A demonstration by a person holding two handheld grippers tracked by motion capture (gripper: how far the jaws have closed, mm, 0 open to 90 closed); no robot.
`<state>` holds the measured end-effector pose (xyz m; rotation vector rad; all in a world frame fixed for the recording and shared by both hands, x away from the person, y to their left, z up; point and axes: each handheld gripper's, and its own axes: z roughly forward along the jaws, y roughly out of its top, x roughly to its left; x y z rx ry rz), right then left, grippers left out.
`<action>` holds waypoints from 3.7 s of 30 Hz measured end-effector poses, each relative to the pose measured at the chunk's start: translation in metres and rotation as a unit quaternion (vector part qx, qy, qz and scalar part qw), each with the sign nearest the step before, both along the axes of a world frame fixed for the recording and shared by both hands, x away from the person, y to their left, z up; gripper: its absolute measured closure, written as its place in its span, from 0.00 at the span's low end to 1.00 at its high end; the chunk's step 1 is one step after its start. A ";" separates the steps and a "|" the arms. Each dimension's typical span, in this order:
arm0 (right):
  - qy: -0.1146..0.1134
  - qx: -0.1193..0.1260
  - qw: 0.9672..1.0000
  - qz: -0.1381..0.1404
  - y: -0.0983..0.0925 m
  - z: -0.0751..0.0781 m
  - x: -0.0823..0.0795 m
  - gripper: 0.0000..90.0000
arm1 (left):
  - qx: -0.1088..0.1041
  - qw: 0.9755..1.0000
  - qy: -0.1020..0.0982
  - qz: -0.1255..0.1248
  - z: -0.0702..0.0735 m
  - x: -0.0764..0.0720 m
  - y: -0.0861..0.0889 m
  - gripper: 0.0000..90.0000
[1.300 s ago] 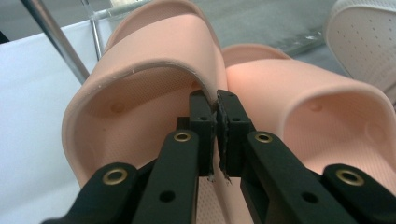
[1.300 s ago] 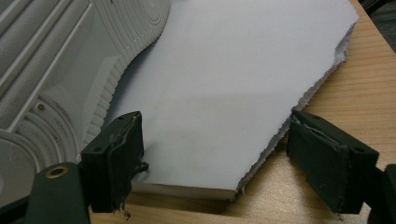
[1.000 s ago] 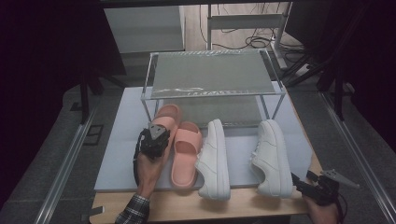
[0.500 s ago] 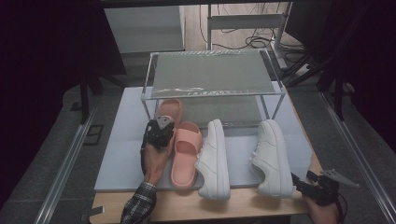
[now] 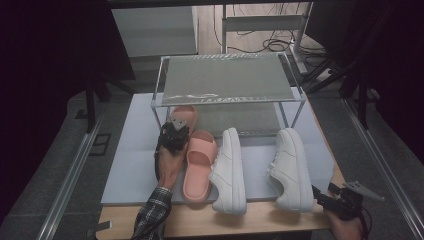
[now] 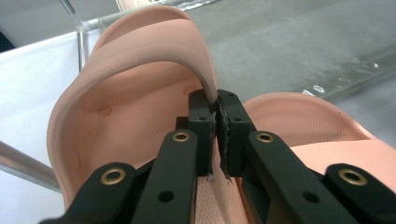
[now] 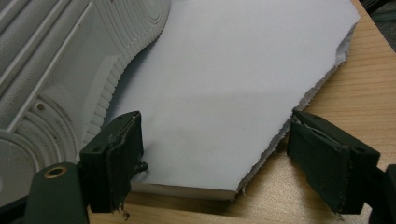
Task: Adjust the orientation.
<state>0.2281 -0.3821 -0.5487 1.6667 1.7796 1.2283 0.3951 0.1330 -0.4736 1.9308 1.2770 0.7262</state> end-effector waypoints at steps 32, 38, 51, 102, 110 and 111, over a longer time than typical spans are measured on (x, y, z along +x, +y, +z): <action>0.001 0.002 1.000 -0.002 0.001 0.000 0.000 0.21 | -0.061 0.998 0.002 -0.027 0.007 -0.118 0.082 0.96; 0.000 0.002 1.000 -0.001 0.000 0.000 0.000 0.21 | -0.064 0.998 0.007 -0.024 -0.003 -0.127 0.085 1.00; 0.000 0.002 1.000 -0.001 0.000 0.000 0.000 0.21 | -0.063 0.998 0.010 -0.020 -0.014 -0.110 0.074 1.00; 0.000 0.001 1.000 0.000 0.000 0.000 0.000 0.21 | -0.032 0.999 0.025 0.019 -0.033 -0.016 0.040 1.00; 0.000 0.001 1.000 0.000 0.000 0.000 0.000 0.21 | -0.027 0.999 0.030 0.023 -0.034 -0.004 0.030 1.00; 0.000 0.001 1.000 0.000 0.000 0.000 0.000 0.21 | -0.027 0.999 0.031 0.023 -0.034 -0.003 0.029 0.99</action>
